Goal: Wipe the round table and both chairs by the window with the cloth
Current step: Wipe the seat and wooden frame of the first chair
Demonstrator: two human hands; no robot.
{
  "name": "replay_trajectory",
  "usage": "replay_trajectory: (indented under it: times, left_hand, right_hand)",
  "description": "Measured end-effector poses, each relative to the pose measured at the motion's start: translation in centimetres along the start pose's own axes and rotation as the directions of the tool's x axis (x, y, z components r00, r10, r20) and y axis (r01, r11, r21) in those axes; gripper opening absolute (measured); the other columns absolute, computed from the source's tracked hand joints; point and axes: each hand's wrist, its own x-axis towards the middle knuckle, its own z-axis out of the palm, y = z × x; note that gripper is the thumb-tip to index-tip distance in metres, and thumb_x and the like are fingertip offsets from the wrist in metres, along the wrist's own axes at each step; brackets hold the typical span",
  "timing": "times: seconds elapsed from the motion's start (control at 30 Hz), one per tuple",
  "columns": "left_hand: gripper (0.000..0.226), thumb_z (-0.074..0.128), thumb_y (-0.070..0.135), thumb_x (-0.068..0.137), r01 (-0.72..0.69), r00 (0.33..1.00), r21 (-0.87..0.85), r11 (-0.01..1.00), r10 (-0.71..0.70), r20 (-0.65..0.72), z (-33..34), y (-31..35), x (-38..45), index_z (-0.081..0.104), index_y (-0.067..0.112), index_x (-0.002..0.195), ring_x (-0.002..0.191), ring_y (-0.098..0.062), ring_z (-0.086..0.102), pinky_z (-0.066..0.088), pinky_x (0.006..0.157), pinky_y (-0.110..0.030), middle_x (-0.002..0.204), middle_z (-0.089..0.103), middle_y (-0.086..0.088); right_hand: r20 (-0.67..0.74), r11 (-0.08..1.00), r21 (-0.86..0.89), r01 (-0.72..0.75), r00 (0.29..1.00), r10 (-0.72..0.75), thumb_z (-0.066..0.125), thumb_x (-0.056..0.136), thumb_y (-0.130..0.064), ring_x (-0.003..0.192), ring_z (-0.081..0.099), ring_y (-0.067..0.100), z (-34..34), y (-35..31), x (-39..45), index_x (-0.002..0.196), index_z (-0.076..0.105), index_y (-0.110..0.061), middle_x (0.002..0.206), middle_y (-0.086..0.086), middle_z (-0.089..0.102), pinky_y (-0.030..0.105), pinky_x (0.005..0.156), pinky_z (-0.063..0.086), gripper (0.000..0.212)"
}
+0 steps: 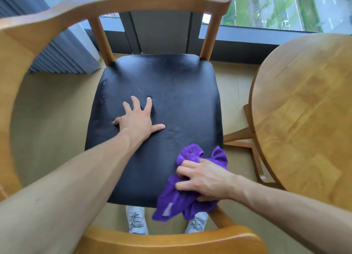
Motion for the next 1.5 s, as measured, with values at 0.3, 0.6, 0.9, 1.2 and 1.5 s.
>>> replay_trajectory:
  times: [0.3, 0.6, 0.9, 1.2, 1.5]
  left_hand:
    - [0.111, 0.047, 0.084, 0.076, -0.003, 0.999, 0.015, 1.000, 0.003, -0.033, 0.7, 0.6, 0.4, -0.005, 0.030, 0.157, 0.147, -0.048, 0.010, 0.043, 0.090, -0.073, 0.161, 0.002, -0.018]
    - [0.108, 0.042, 0.085, 0.076, -0.020, 0.998, 0.116, 0.993, 0.028, -0.063, 0.4, 0.7, 0.1, 0.000, 0.026, 0.156, 0.143, -0.048, 0.018, 0.050, 0.081, -0.068, 0.159, 0.009, -0.020]
    - [0.109, 0.037, 0.091, 0.072, -0.038, 0.991, 0.152, 0.988, 0.057, -0.123, 0.3, 0.0, 0.2, 0.005, 0.029, 0.155, 0.134, -0.042, 0.028, 0.053, 0.073, -0.058, 0.155, 0.017, -0.017]
    - [0.059, 0.052, 0.044, 0.098, -0.272, 0.954, 0.081, 0.959, 0.280, -0.111, -2.2, -5.2, 2.5, 0.024, 0.047, 0.150, 0.120, -0.030, 0.039, 0.041, 0.066, -0.037, 0.137, 0.033, -0.002]
    - [0.069, 0.058, 0.026, 0.094, -0.365, 0.930, -0.046, 0.930, 0.363, -0.056, -2.4, -7.3, 3.8, 0.025, 0.054, 0.148, 0.117, -0.026, 0.036, 0.039, 0.068, -0.035, 0.133, 0.032, 0.002]
  right_hand:
    - [-0.217, 0.625, 0.192, -0.757, 0.588, 0.779, 0.066, 0.068, -0.030, 0.103, 0.043, 0.028, -0.8, 8.3, -2.8, 0.114, 0.052, -0.024, 0.111, 0.002, 0.043, 0.038, 0.060, 0.052, 0.049]
    - [-0.091, 0.987, 0.164, -0.005, 0.996, 0.020, 0.067, 0.070, -0.041, 0.095, 0.048, 0.023, 0.9, -2.1, 1.7, 0.103, 0.059, -0.028, 0.102, 0.000, 0.049, 0.034, 0.055, 0.045, 0.036]
    - [-0.254, 0.993, 0.062, -0.102, 0.960, 0.114, 0.055, 0.076, -0.028, 0.096, 0.051, 0.029, -0.4, 2.1, 3.6, 0.094, 0.063, -0.021, 0.102, 0.006, 0.056, 0.036, 0.065, 0.043, 0.021]
    - [-0.264, 0.760, 0.166, -0.628, 0.714, 0.648, 0.059, 0.072, -0.041, 0.100, 0.048, 0.028, -3.5, 5.9, 6.8, 0.105, 0.052, -0.025, 0.106, 0.003, 0.046, 0.039, 0.059, 0.051, 0.037]
    - [0.023, 0.986, 0.136, 0.094, 0.995, -0.098, 0.075, 0.065, -0.037, 0.093, 0.050, 0.027, -1.9, -7.0, 15.8, 0.100, 0.066, -0.023, 0.102, 0.004, 0.054, 0.030, 0.047, 0.030, 0.039]
